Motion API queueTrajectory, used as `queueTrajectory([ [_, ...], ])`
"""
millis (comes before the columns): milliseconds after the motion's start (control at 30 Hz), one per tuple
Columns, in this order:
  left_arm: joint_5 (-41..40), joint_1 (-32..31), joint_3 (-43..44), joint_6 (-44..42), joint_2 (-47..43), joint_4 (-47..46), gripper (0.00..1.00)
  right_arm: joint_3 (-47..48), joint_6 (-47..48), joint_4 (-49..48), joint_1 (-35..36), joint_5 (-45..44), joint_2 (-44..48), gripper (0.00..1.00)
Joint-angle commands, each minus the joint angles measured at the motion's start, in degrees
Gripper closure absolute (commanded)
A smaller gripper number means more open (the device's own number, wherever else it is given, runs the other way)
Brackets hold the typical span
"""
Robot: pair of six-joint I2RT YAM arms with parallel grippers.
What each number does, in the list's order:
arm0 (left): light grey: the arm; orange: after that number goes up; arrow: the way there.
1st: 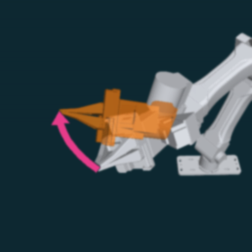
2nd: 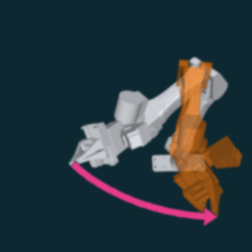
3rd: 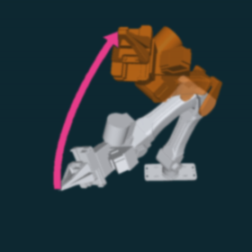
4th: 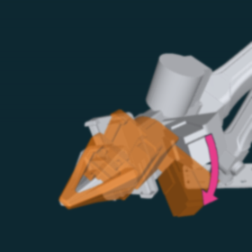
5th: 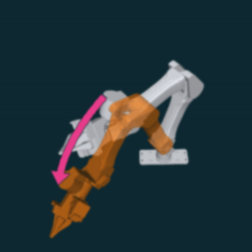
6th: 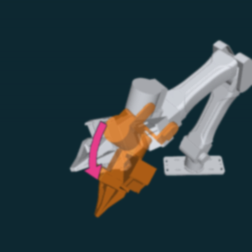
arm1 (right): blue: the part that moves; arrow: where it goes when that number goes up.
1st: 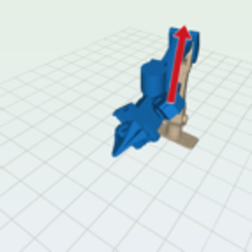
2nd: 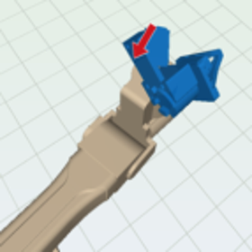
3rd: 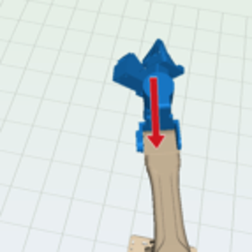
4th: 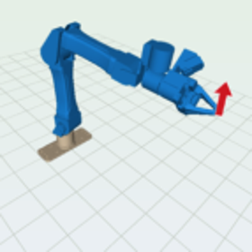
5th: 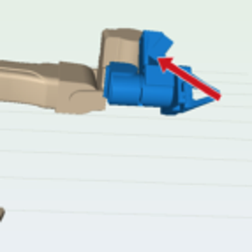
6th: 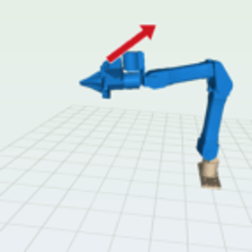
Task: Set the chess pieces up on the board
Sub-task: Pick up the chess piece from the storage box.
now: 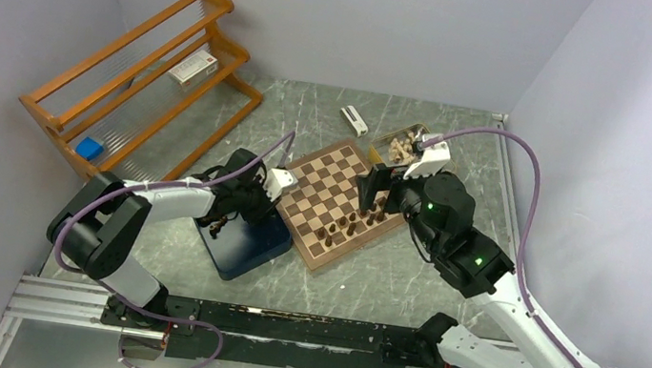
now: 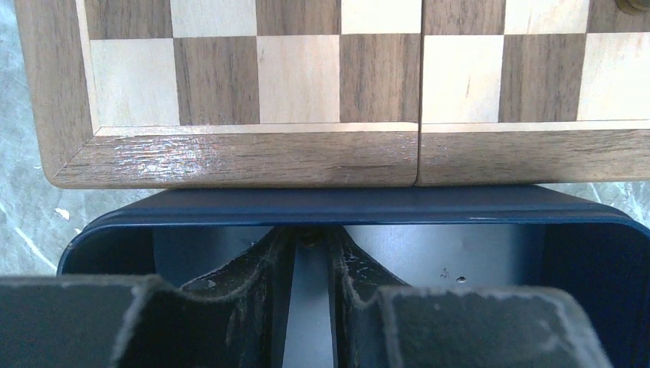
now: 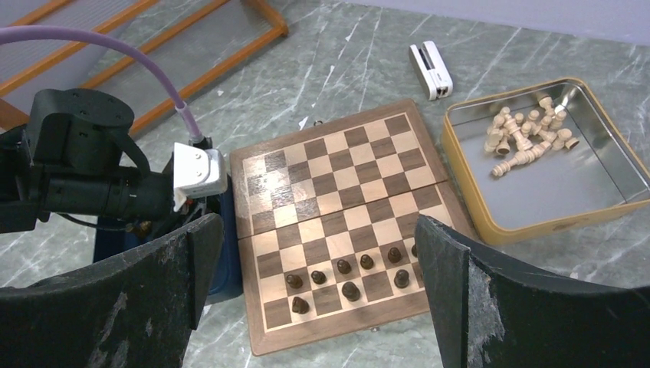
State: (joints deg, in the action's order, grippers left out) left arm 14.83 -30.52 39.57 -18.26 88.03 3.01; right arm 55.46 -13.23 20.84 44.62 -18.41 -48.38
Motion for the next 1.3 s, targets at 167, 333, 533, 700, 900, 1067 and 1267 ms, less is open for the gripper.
queueTrajectory([
  [167,2.3,0.2,1.2,-1.0,1.4,-0.6,0.78,-1.1,-1.4,-2.2,-0.2,2.4,0.7,0.0],
  [333,1.9,0.2,1.5,-1.2,0.1,1.3,0.91,-0.8,-1.9,-2.2,-0.2,3.1,0.6,0.0],
  [533,1.5,-0.1,1.6,-0.2,-3.2,4.9,0.95,-1.5,-4.8,-1.7,-0.3,1.9,1.0,0.0],
  [700,1.1,-0.4,1.5,1.4,-7.5,6.9,0.95,-3.3,-3.3,-3.7,-0.3,4.8,1.5,0.02],
  [900,1.4,-0.5,0.8,5.3,-13.9,6.2,0.95,-4.7,-4.5,-6.2,-0.2,8.5,1.5,0.09],
  [1067,7.8,-0.5,0.4,5.0,-20.1,5.1,0.95,-2.9,-9.1,-6.8,-0.3,14.9,-2.4,0.28],
  [1267,19.2,-0.5,2.4,8.3,-24.2,4.0,0.95,-7.0,-1.4,-17.3,-0.2,30.9,-7.5,0.42],
])
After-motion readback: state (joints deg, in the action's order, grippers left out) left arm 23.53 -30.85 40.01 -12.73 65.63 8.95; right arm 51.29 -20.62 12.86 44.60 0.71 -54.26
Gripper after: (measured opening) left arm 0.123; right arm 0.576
